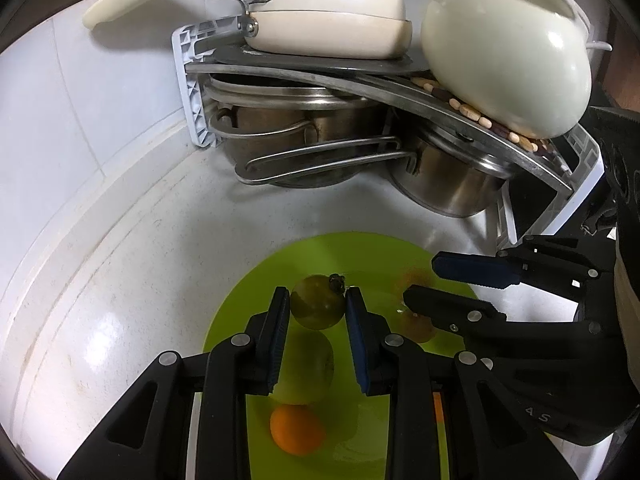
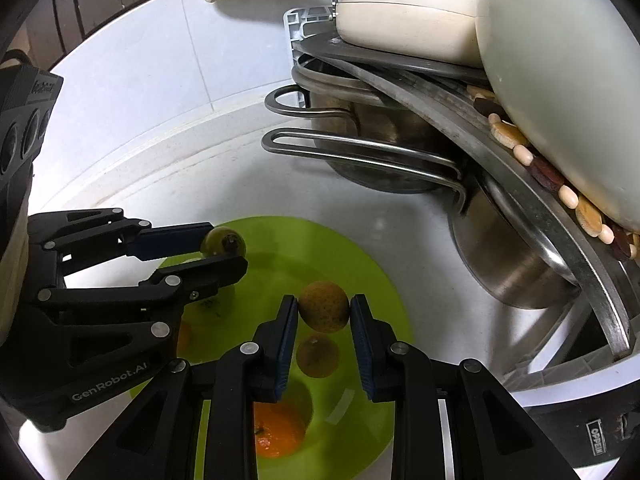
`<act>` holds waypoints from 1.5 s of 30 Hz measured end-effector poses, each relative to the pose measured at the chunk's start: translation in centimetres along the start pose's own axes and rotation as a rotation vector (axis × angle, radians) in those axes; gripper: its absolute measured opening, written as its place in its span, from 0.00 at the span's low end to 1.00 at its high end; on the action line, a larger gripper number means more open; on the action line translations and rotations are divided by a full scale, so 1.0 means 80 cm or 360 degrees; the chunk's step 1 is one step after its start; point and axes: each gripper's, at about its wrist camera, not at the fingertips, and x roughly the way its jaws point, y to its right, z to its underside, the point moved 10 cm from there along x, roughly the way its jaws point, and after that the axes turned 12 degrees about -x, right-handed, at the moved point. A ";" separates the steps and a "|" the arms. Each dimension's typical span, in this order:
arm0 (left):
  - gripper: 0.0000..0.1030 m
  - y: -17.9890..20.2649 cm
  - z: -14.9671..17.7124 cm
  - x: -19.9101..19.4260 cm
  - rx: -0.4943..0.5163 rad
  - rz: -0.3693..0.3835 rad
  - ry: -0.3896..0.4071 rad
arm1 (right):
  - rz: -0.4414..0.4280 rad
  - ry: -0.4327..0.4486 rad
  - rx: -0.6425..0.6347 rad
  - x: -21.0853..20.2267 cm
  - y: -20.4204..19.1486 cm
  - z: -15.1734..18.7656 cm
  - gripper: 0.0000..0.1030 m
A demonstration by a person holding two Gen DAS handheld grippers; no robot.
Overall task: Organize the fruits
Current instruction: 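Lower the green fruit onto the plate and open left tool while right releases kiwi, then raise both open tools away from the green plate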
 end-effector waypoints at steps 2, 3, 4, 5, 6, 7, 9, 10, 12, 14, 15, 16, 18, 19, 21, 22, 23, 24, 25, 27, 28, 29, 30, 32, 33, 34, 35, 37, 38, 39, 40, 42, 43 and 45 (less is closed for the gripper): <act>0.30 0.000 0.001 -0.003 0.0004 -0.0002 0.0002 | -0.0003 0.0006 0.0001 -0.003 0.001 0.000 0.30; 0.30 0.001 0.002 -0.006 0.0005 -0.0002 0.0005 | -0.0007 0.0008 -0.0001 -0.004 0.000 0.000 0.32; 0.30 0.000 0.002 -0.009 0.0008 -0.0014 0.0017 | -0.0003 0.0010 -0.0006 -0.006 0.000 0.000 0.32; 0.30 0.000 0.002 -0.013 0.0012 -0.0023 0.0028 | 0.0001 0.0015 -0.0011 -0.008 0.000 0.000 0.32; 0.30 0.001 0.002 -0.016 0.0015 -0.0027 0.0034 | 0.0005 0.0019 -0.0013 -0.010 0.000 0.000 0.32; 0.30 0.001 0.002 -0.020 0.0018 -0.0031 0.0039 | 0.0007 0.0023 -0.0012 -0.013 0.001 0.000 0.32; 0.31 0.000 0.002 -0.028 0.0015 -0.0049 0.0055 | 0.0006 0.0030 -0.0006 -0.017 0.002 -0.001 0.32; 0.32 0.000 0.003 -0.032 0.0016 -0.0058 0.0061 | 0.0006 0.0036 -0.0003 -0.020 0.002 -0.001 0.32; 0.32 0.001 0.004 -0.042 0.0013 -0.0058 0.0075 | 0.0007 0.0054 0.0001 -0.027 0.000 -0.001 0.32; 0.32 0.002 0.005 -0.054 0.0008 -0.0066 0.0097 | 0.0011 0.0070 0.0002 -0.035 -0.002 0.000 0.32; 0.32 0.002 0.005 -0.059 0.0010 -0.0067 0.0105 | 0.0012 0.0081 0.0002 -0.041 -0.004 0.000 0.32; 0.33 0.003 0.006 -0.066 0.0011 -0.0068 0.0117 | 0.0011 0.0093 0.0001 -0.045 -0.006 0.000 0.32; 0.35 0.005 0.007 -0.080 0.0021 -0.0065 0.0143 | 0.0016 0.0121 0.0000 -0.057 -0.009 0.000 0.32; 0.36 0.005 0.008 -0.087 0.0022 -0.0065 0.0157 | 0.0024 0.0139 0.0001 -0.064 -0.010 0.000 0.32; 0.37 0.008 0.011 -0.104 0.0021 -0.0057 0.0190 | 0.0042 0.0178 -0.0002 -0.079 -0.012 -0.001 0.32; 0.39 0.008 0.013 -0.112 0.0016 -0.0053 0.0205 | 0.0049 0.0195 -0.0003 -0.087 -0.014 -0.002 0.32; 0.40 0.009 0.014 -0.120 0.0011 -0.0053 0.0219 | 0.0057 0.0213 -0.0001 -0.097 -0.015 0.000 0.32; 0.40 0.009 0.016 -0.128 0.0008 -0.0054 0.0236 | 0.0059 0.0226 0.0001 -0.103 -0.017 0.000 0.32; 0.41 0.010 0.017 -0.138 0.0006 -0.0056 0.0257 | 0.0056 0.0240 0.0004 -0.110 -0.019 -0.001 0.32; 0.43 0.012 0.019 -0.152 0.0000 -0.0052 0.0287 | 0.0051 0.0265 0.0017 -0.125 -0.023 0.001 0.34; 0.44 0.013 0.020 -0.161 -0.0005 -0.0051 0.0307 | 0.0046 0.0278 0.0024 -0.131 -0.025 0.002 0.37; 0.47 0.014 0.022 -0.168 -0.0006 -0.0050 0.0320 | 0.0043 0.0293 0.0030 -0.138 -0.027 0.003 0.37; 0.47 0.016 0.024 -0.178 -0.0002 -0.0047 0.0337 | 0.0045 0.0309 0.0031 -0.146 -0.030 0.005 0.37; 0.49 0.021 0.029 -0.193 0.0004 -0.0045 0.0363 | 0.0061 0.0336 0.0024 -0.159 -0.033 0.008 0.37; 0.50 0.022 0.030 -0.197 0.0006 -0.0045 0.0372 | 0.0076 0.0353 0.0022 -0.168 -0.035 0.010 0.37; 0.51 0.024 0.034 -0.205 0.0012 -0.0045 0.0387 | 0.0083 0.0368 0.0018 -0.175 -0.038 0.012 0.38; 0.53 0.026 0.037 -0.211 0.0017 -0.0044 0.0401 | 0.0090 0.0381 0.0015 -0.181 -0.040 0.013 0.39; 0.55 0.028 0.043 -0.223 0.0017 -0.0042 0.0422 | 0.0108 0.0409 0.0010 -0.196 -0.045 0.018 0.42; 0.56 0.028 0.046 -0.229 0.0018 -0.0040 0.0430 | 0.0117 0.0425 0.0008 -0.204 -0.048 0.021 0.42; 0.56 0.029 0.050 -0.235 0.0018 -0.0041 0.0439 | 0.0120 0.0435 0.0007 -0.211 -0.050 0.024 0.42; 0.58 0.030 0.053 -0.241 0.0018 -0.0044 0.0450 | 0.0120 0.0443 0.0012 -0.217 -0.052 0.027 0.45; 0.59 0.033 0.059 -0.250 0.0013 -0.0040 0.0465 | 0.0118 0.0463 0.0028 -0.226 -0.055 0.032 0.47; 0.61 0.034 0.064 -0.255 0.0010 -0.0040 0.0472 | 0.0123 0.0468 0.0033 -0.230 -0.058 0.035 0.47; 0.63 0.035 0.074 -0.264 0.0000 -0.0040 0.0486 | 0.0133 0.0477 0.0044 -0.236 -0.061 0.041 0.47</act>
